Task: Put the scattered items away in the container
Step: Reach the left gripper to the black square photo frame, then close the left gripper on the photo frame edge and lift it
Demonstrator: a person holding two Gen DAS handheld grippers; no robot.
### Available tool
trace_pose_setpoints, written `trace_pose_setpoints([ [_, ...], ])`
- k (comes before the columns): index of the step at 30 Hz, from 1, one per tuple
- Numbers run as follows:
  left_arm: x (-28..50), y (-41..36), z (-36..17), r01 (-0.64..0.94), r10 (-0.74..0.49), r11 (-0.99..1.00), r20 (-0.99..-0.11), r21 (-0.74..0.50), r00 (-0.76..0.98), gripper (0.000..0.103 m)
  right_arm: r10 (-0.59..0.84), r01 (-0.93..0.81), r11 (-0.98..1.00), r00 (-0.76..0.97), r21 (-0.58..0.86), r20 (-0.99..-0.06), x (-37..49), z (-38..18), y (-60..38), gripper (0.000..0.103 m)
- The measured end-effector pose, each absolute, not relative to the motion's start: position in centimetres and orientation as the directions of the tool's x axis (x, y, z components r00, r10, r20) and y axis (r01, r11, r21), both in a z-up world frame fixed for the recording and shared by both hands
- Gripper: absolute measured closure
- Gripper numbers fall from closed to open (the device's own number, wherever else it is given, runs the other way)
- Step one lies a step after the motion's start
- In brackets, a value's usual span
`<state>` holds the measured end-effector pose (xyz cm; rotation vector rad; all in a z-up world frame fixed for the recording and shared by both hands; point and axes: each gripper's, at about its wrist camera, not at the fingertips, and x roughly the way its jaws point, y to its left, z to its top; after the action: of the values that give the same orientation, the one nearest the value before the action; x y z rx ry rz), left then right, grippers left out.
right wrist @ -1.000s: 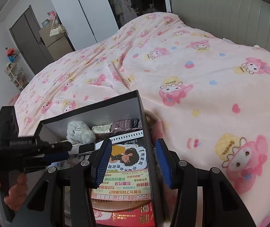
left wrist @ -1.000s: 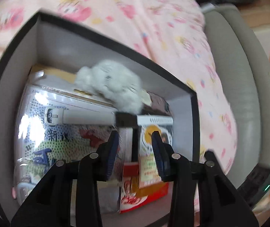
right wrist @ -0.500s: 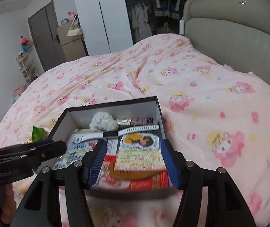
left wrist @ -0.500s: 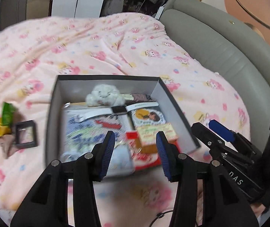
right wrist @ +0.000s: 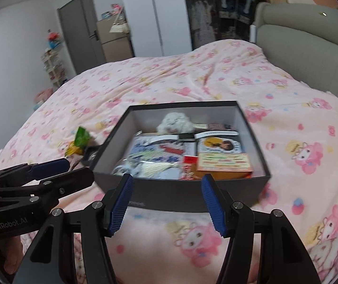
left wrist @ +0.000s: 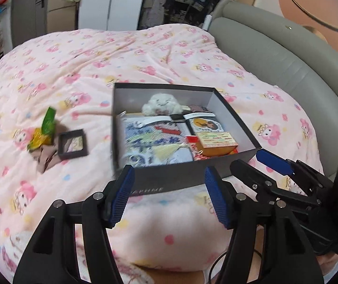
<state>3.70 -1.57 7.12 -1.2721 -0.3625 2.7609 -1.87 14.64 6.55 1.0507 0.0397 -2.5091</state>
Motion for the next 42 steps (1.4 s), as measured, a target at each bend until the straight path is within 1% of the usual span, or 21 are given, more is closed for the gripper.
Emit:
trace_pose_setpoints([
  [8,6.1,-7.3,5.3,0.126,0.164,-0.939,-0.739,-0.319,-0.653,0.04,-0.398,0.465,-0.879,-0.596,0.104,-0.697,-0.6,6.1,9.0,0.047],
  [11,6.6,-10.0,4.5,0.201,0.166,-0.9,-0.732,-0.386,-0.661,0.04,-0.455,0.499,-0.852,-0.559,0.158,-0.693,-0.8,5.5,7.2,0.047],
  [12,6.6,-10.7,4.3,0.224,0.155,-0.892,-0.731,-0.393,-0.664,0.04,-0.477,0.508,-0.842,-0.545,0.18,-0.69,-1.1,5.2,6.6,0.047],
  [15,6.3,-13.4,3.3,0.302,0.1,-0.872,-0.743,-0.386,-0.661,0.04,-0.49,0.534,-0.827,-0.531,0.176,-0.691,-1.9,5.3,4.2,0.047],
  [18,5.2,-17.2,2.3,0.379,0.085,-0.813,-0.736,-0.441,-0.672,0.041,-0.529,0.579,-0.796,-0.523,0.178,-0.668,-2.9,5.9,1.4,0.047],
  [20,3.7,-19.9,1.5,0.453,0.052,-0.758,-0.735,-0.47,-0.676,0.044,-0.551,0.593,-0.78,-0.497,0.201,-0.671,-4.3,5.4,-0.8,0.047],
  [22,1.3,-21.9,0.7,0.5,0.032,-0.722,-0.745,-0.478,-0.666,0.051,-0.544,0.589,-0.778,-0.461,0.216,-0.701,-5.6,4.2,-3.2,0.047],
  [24,-1.0,-23.2,-0.3,0.507,0.06,-0.707,-0.757,-0.492,-0.651,0.059,-0.541,0.59,-0.773,-0.423,0.233,-0.727,-6.9,3.0,-5.3,0.047],
  [28,-4.3,-25.0,-3.4,0.526,0.121,-0.688,-0.794,-0.5,-0.596,0.068,-0.5,0.579,-0.783,-0.364,0.23,-0.786,-9.2,0.5,-9.1,0.047],
  [30,-5.4,-25.6,-5.3,0.533,0.187,-0.666,-0.808,-0.522,-0.558,0.069,-0.463,0.566,-0.793,-0.32,0.225,-0.827,-10.3,-1.1,-10.8,0.047],
  [32,-6.1,-26.2,-7.1,0.563,0.234,-0.638,-0.828,-0.526,-0.509,0.07,-0.412,0.57,-0.808,-0.366,0.149,-0.834,-10.6,-1.5,-11.9,0.047],
  [34,-6.8,-26.9,-8.3,0.585,0.26,-0.618,-0.839,-0.525,-0.478,0.07,-0.384,0.567,-0.814,-0.363,0.126,-0.849,-11.1,-2.2,-12.9,0.047],
  [37,-7.2,-27.8,-9.0,0.592,0.294,-0.578,-0.82,-0.562,-0.492,0.07,-0.374,0.554,-0.818,-0.305,0.156,-0.876,-12.2,-3.8,-13.8,0.047],
  [40,-7.8,-27.5,-9.8,0.577,0.35,-0.56,-0.801,-0.595,-0.486,0.07,-0.32,0.538,-0.835,-0.305,0.115,-0.897,-13.1,-5.5,-14.4,0.047],
  [42,-8.3,-27.3,-10.3,0.586,0.36,-0.554,-0.805,-0.591,-0.472,0.07,-0.279,0.495,-0.863,-0.307,0.098,-0.91,-13.6,-6.4,-14.2,0.047],
])
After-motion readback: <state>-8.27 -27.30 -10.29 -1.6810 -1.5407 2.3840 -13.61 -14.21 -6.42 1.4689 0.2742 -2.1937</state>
